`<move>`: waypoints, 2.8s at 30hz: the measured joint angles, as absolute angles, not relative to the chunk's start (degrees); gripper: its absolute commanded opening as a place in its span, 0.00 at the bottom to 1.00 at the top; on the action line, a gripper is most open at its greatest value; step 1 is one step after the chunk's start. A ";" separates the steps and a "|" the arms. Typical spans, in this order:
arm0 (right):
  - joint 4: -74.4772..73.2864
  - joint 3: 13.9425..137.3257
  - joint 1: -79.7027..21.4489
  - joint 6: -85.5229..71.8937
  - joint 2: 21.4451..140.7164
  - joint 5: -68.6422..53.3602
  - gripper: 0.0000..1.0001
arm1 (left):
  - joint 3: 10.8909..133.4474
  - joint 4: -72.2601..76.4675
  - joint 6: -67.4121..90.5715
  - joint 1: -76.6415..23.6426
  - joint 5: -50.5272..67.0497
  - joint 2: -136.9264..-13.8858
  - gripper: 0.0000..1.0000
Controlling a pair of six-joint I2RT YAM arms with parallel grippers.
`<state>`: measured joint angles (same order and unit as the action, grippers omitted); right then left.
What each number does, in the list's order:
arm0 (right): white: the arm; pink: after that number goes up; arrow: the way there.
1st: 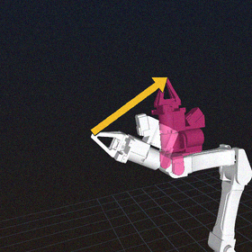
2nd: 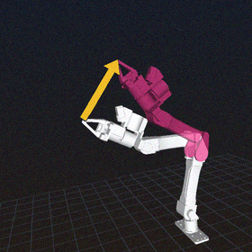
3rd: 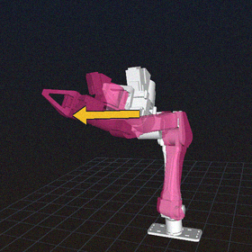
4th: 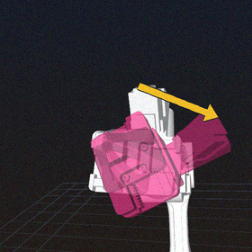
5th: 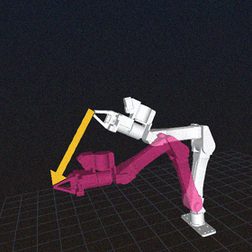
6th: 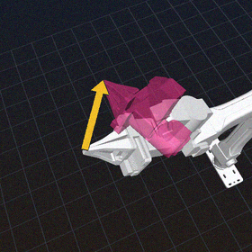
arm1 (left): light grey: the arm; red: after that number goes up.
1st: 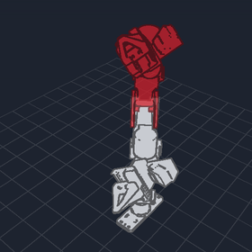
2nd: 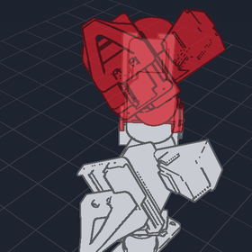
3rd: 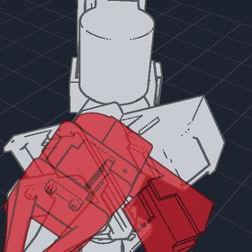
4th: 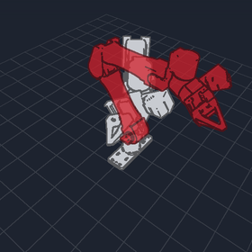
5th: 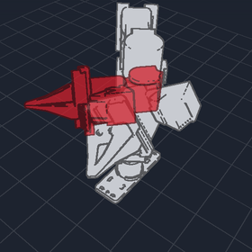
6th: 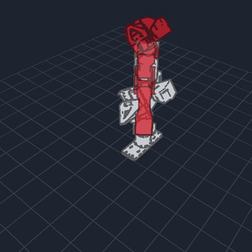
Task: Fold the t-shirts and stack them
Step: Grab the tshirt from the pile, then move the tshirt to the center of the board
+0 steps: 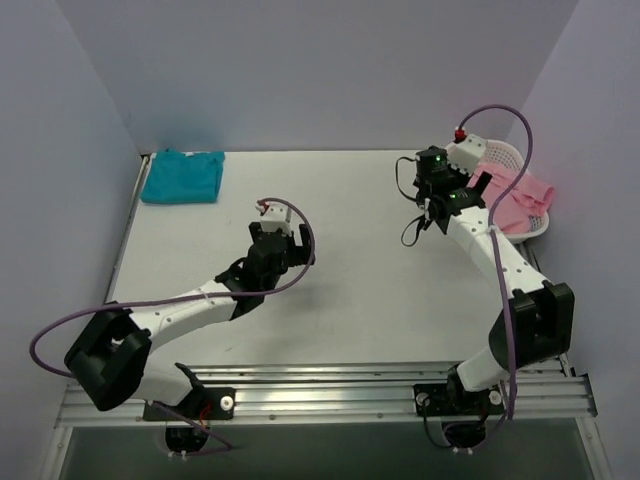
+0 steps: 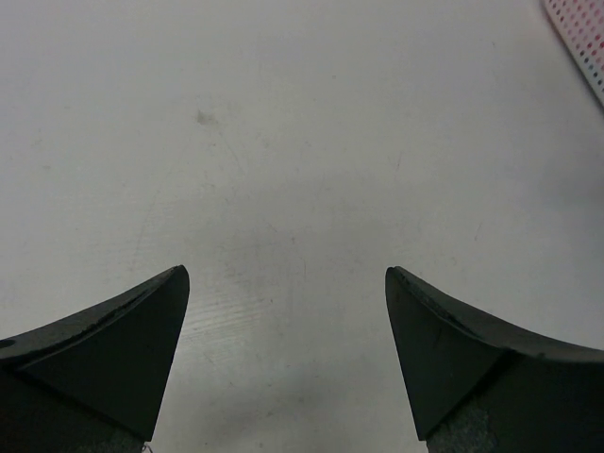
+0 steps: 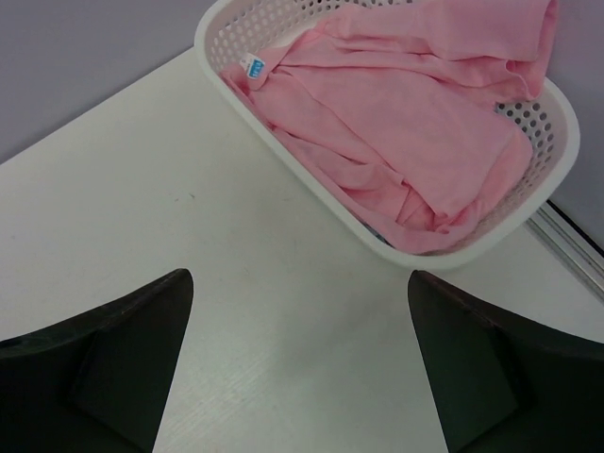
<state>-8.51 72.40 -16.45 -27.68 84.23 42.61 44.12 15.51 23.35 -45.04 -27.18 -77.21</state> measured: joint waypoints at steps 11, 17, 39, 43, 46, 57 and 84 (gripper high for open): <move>-9.15 92.36 -2.20 -27.59 105.71 36.10 0.91 | 32.64 29.74 24.86 -48.03 -25.82 -81.45 0.94; -10.70 103.77 -0.62 -26.89 117.82 37.69 0.92 | 29.78 34.28 25.32 -48.45 -25.19 -81.41 0.94; -10.20 107.02 16.91 -24.91 128.46 38.28 0.89 | 30.35 46.78 25.28 -48.66 -20.71 -93.30 0.94; -10.04 106.76 17.34 -25.19 130.67 37.41 0.87 | 30.35 47.07 25.30 -48.66 -20.16 -94.94 0.94; -10.09 106.39 18.00 -25.45 131.74 37.28 0.82 | 30.35 47.05 25.34 -48.66 -19.62 -95.46 0.94; -8.82 105.56 22.00 -25.82 132.07 32.82 0.00 | 30.35 47.18 26.44 -48.71 -18.09 -95.42 0.94; -8.88 110.45 -10.76 -19.16 105.25 31.14 0.00 | 32.69 46.41 26.30 -54.06 -22.68 -95.18 0.94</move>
